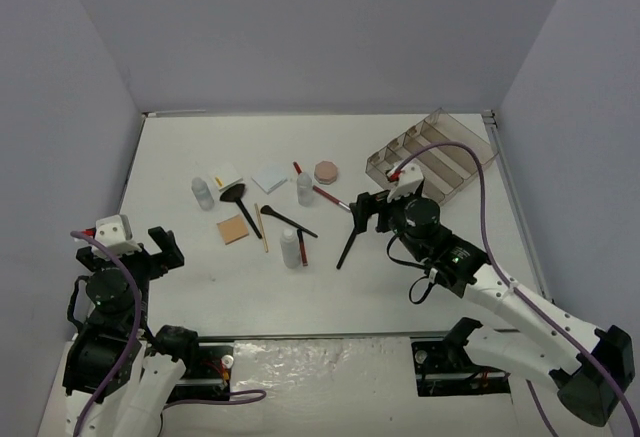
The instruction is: Organize the makeup
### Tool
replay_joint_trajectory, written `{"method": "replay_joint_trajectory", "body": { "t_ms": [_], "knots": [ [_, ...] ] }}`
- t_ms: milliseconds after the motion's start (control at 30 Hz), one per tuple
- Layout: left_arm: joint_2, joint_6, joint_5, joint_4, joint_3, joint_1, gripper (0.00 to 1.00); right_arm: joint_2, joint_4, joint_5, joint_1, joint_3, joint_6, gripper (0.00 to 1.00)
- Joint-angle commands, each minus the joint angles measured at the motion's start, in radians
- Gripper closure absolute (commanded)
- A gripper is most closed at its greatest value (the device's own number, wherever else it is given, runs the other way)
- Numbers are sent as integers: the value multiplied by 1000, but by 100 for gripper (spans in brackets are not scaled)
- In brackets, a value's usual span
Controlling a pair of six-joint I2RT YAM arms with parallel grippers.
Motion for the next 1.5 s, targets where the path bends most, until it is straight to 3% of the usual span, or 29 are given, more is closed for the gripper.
{"method": "replay_joint_trajectory", "body": {
  "t_ms": [0, 367, 600, 1033, 1200, 1333, 1467],
  "knots": [
    [35, -4, -6, 54, 13, 9, 3, 67, 144, 59, 94, -9, -49, 0],
    [43, -2, -6, 56, 10, 9, 3, 316, 346, -81, 287, 34, -133, 3],
    [42, -2, -6, 55, 10, 9, 3, 449, 459, -217, 312, 56, -147, 6],
    [46, 0, 2, 59, 8, 9, 3, 617, 580, -230, 312, 108, -176, 14],
    [45, 0, -2, 59, 6, 9, 3, 660, 599, -244, 308, 120, -163, 26],
    [48, 0, -1, 60, 6, 9, 3, 669, 598, -244, 308, 123, -161, 42],
    [49, 0, 1, 59, 7, 9, 3, 625, 566, -241, 309, 135, -169, 71]
  ]
}}
